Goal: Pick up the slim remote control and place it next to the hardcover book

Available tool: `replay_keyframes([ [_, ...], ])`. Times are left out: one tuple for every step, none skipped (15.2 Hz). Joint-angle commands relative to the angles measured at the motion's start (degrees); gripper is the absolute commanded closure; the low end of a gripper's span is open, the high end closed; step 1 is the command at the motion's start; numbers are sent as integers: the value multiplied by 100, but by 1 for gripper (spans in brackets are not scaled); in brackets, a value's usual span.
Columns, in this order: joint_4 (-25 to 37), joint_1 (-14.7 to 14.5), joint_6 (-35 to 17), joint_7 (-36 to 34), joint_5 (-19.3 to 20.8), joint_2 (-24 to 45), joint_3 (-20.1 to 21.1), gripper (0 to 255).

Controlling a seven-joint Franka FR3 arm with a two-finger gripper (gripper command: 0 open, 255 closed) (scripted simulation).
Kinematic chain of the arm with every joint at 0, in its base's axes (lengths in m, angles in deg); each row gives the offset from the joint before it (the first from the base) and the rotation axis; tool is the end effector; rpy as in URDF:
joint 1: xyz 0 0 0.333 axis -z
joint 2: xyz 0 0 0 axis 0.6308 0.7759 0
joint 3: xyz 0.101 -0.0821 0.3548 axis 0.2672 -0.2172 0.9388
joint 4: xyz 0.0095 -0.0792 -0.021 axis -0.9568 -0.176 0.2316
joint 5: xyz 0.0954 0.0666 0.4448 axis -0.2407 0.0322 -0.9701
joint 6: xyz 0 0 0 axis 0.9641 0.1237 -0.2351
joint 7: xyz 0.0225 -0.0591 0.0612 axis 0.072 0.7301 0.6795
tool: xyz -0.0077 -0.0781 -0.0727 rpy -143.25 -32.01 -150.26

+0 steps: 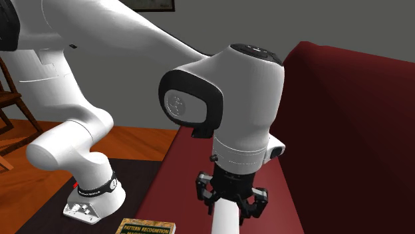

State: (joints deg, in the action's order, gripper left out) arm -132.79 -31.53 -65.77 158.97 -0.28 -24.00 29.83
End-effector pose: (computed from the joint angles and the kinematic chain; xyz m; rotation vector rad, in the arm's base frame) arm 0.5409 -0.2018 0.4633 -2.4193 -1.9524 0.0825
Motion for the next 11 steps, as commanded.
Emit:
replay_keyframes([
  [62, 80, -68, 186, -9, 122, -95, 255],
  [13, 82, -144, 189, -14, 150, -97, 255],
  [-34, 83, -220, 192, -20, 179, -99, 255],
  [-80, 84, -295, 195, -26, 209, -100, 255],
  [-125, 85, -371, 198, -32, 241, -102, 255],
  [-168, 86, -447, 202, -39, 274, -103, 255],
  [-211, 87, -522, 206, -46, 308, -105, 255],
  [-252, 88, -598, 210, -54, 343, -106, 255],
  [-292, 89, -674, 215, -62, 380, -108, 255],
  [-331, 90, -749, 219, -70, 417, -109, 255],
  [-368, 91, -825, 225, -79, 456, -110, 255],
])
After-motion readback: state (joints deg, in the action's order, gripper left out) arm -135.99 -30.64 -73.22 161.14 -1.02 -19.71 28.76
